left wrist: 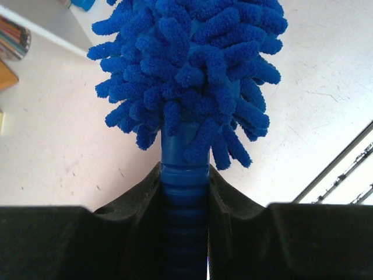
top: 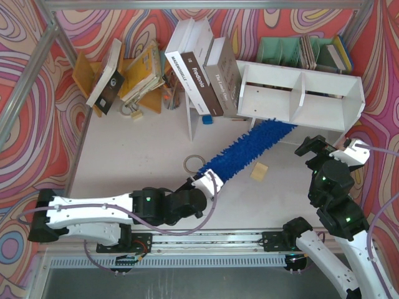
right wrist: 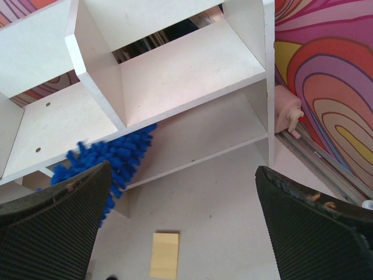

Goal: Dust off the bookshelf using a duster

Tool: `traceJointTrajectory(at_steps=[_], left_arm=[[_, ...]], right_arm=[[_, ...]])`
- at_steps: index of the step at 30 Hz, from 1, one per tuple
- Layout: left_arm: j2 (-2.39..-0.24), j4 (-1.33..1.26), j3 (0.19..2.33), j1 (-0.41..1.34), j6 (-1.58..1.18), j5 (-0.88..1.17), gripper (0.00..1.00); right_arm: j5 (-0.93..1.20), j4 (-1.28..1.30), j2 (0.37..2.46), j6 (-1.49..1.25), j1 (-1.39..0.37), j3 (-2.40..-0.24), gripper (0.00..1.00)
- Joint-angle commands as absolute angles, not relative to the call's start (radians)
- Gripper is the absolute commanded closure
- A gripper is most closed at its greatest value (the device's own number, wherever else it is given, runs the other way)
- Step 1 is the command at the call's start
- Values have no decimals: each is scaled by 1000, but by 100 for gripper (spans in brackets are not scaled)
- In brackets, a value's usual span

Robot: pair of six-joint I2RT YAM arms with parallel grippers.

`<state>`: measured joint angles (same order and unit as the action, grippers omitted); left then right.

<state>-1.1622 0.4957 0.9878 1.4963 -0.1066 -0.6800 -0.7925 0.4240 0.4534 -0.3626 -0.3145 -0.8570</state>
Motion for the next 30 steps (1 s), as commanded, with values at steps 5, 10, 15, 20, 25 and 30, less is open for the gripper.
traceJointTrajectory(at_steps=[5, 10, 15, 20, 25, 30], left_arm=[[-1017, 687, 979, 1500, -353, -780, 100], [-993, 749, 963, 1499, -408, -732, 100], [-1068, 776, 962, 1498, -444, -665, 100], [-1158, 716, 941, 1484, -466, -616, 100], [-1206, 630, 910, 1456, -464, -599, 100], [-1243, 622, 969, 1453, -453, -672, 100]], right_arm=[[-811, 394, 459, -353, -314, -852, 1], [-810, 395, 464, -354, -314, -853, 1], [-809, 393, 471, -353, -314, -853, 1], [-810, 396, 475, -354, -314, -853, 1], [-810, 393, 475, -352, -314, -853, 1], [-807, 392, 476, -351, -314, -852, 1]])
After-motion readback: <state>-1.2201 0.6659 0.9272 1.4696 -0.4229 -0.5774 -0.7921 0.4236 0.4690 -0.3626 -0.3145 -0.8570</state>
